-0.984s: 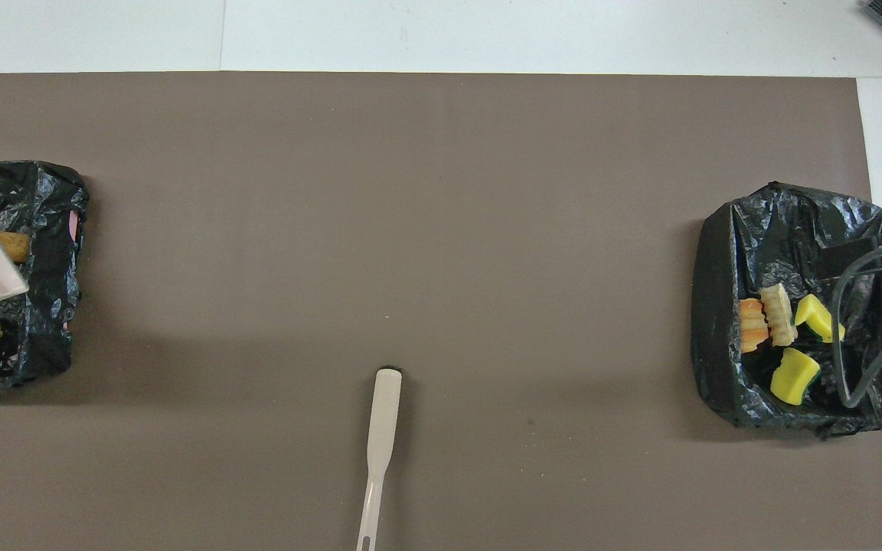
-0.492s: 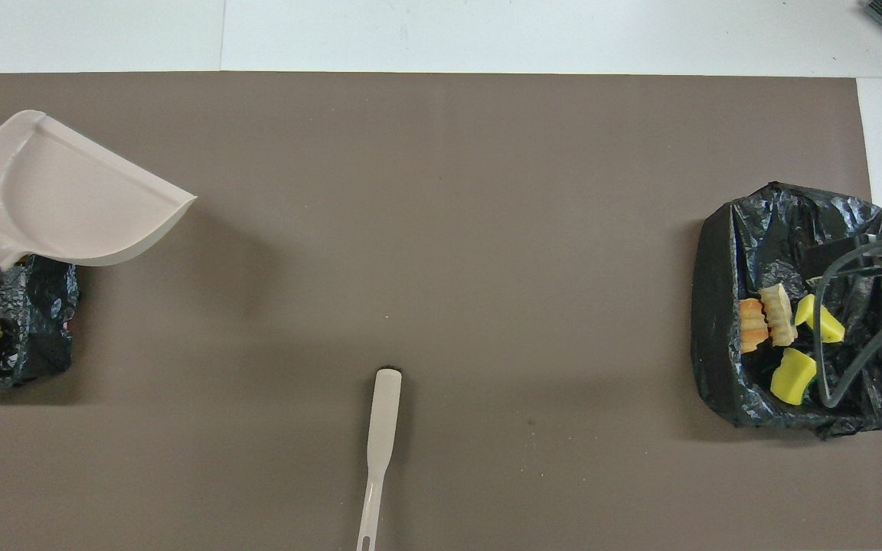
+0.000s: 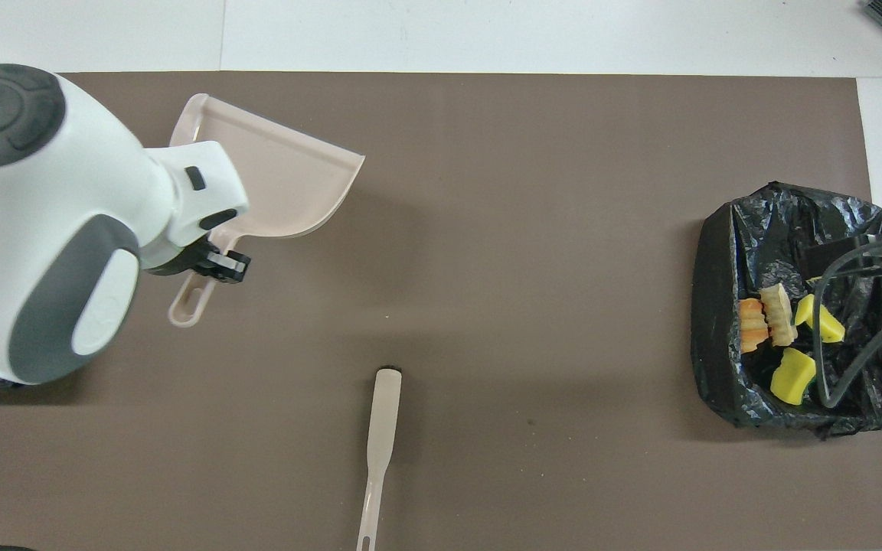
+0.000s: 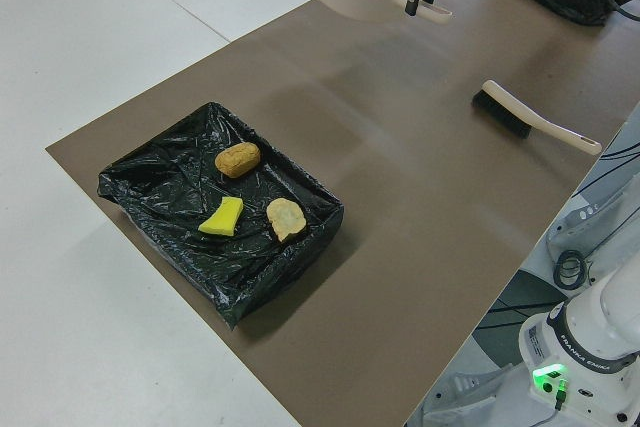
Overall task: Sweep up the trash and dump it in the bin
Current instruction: 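Carry the empty dustpan back toward the mat center with the left gripper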
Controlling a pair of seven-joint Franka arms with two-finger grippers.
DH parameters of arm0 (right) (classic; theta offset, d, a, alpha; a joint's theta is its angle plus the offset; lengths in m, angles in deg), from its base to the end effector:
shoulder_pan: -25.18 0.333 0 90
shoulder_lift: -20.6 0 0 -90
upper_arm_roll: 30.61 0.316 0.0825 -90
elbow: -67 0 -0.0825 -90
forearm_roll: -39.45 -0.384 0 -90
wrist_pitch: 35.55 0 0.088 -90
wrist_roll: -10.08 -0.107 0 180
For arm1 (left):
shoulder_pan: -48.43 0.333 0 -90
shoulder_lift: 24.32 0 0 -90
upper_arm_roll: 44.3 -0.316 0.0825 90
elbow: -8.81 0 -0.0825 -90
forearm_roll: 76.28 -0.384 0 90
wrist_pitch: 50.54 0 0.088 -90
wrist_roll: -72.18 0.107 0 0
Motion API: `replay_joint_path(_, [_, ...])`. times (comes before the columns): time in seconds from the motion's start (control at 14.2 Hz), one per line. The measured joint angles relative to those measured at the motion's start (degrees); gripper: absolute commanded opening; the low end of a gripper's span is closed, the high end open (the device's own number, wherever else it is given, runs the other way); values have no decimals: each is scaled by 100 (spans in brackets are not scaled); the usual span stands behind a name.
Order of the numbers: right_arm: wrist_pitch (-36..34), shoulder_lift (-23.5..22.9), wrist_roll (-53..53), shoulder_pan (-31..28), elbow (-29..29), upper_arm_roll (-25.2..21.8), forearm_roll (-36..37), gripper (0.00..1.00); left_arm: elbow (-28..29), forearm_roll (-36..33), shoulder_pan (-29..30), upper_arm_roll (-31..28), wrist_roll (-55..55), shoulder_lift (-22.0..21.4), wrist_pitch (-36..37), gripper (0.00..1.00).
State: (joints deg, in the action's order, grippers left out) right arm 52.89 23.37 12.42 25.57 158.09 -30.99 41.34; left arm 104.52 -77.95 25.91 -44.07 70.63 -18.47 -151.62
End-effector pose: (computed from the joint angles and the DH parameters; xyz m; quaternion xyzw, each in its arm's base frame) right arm 0.5368 -0.0036 0.6396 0.9997 0.0200 0.0007 0.0163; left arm 0.5489 -0.2273 0.5351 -0.9823 0.1867 0.0011 0.0147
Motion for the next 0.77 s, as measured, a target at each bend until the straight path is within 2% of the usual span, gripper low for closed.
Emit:
replay_joint_path(0.21, [0, 1, 0, 0, 1, 0, 0, 100, 263, 354, -420, -6, -902, 239, -946, 0])
replay_joint_path(0.42, [0, 2, -1, -2, 2, -3, 0, 100, 314, 390, -967, 0, -2002, 795, -1879, 0])
replay_joint_path(0.56, [0, 2, -1, -2, 2, -3, 0, 100, 315, 471, -1143, 16, -2230, 1057, -2154, 0])
replay_joint_path(0.77, [0, 2, -1, -2, 2, -4, 0, 100, 440, 616, -1306, 26, -2264, 1189, -2325, 0])
